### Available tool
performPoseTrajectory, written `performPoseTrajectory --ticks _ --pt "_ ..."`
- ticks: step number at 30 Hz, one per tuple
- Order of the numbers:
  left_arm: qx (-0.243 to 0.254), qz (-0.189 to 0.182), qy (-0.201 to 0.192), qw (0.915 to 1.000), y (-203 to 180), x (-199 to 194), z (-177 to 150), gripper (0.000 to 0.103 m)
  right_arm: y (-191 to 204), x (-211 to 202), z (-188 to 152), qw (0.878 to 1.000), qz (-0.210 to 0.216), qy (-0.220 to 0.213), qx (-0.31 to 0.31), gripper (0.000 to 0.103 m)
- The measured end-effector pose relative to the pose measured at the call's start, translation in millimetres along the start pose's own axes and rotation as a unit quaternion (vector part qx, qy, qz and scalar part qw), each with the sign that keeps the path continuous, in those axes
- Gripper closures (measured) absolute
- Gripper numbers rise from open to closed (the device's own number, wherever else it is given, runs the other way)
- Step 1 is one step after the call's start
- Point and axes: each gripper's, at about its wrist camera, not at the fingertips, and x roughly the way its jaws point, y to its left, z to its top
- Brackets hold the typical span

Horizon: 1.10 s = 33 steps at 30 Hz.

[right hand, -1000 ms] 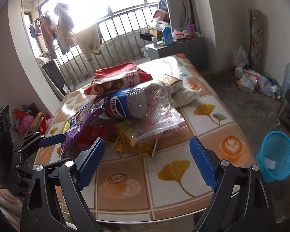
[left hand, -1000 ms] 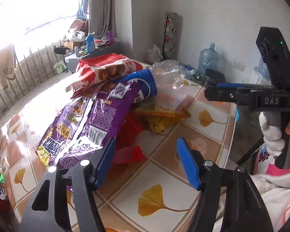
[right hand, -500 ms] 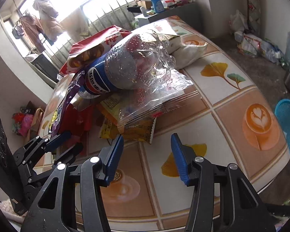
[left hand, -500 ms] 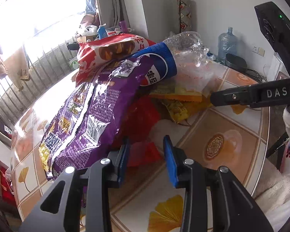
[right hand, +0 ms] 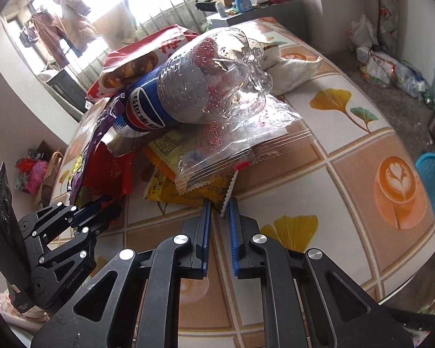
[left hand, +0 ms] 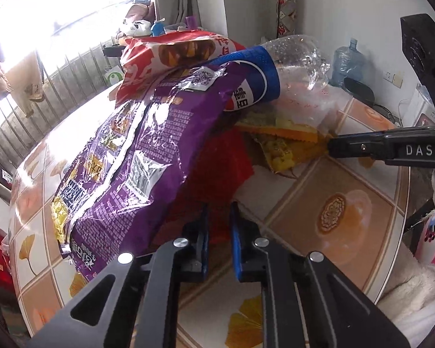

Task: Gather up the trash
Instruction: 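Grasp the gold snack packet with the right tool while the left tool grasps the red bag, then carry the gold packet and red bag to the blue wastebasket and release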

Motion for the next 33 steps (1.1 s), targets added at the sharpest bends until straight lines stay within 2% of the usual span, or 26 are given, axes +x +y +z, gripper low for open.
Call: performPoseTrajectory --ticks 8,19,23,26,29,33 --pt "0.001 -0.033 -0.006 0.9994 -4 -13 2 0.102 -8 -7 -5 1.000 0.014 0.012 0.012 0.096" --pt "0.020 -0.089 -0.041 0.9950 -22 -42 1 0.102 -20 -21 -14 1.000 0.009 0.017 0.023 0.097" --pt "0.013 -0.114 -0.046 0.9924 -21 -50 7 0.102 -19 -25 -19 1.000 0.009 0.019 0.021 0.097" --pt "-0.001 -0.144 -0.046 0.9885 -18 -55 11 0.102 -18 -29 -21 1.000 0.011 0.017 0.017 0.097" --pt "-0.027 -0.191 -0.044 0.9803 -12 -61 17 0.102 -16 -36 -22 1.000 0.016 0.011 0.011 0.097" --pt "-0.043 -0.228 -0.056 0.9710 -6 -74 23 0.102 -11 -46 -23 1.000 0.026 -0.001 0.004 0.097"
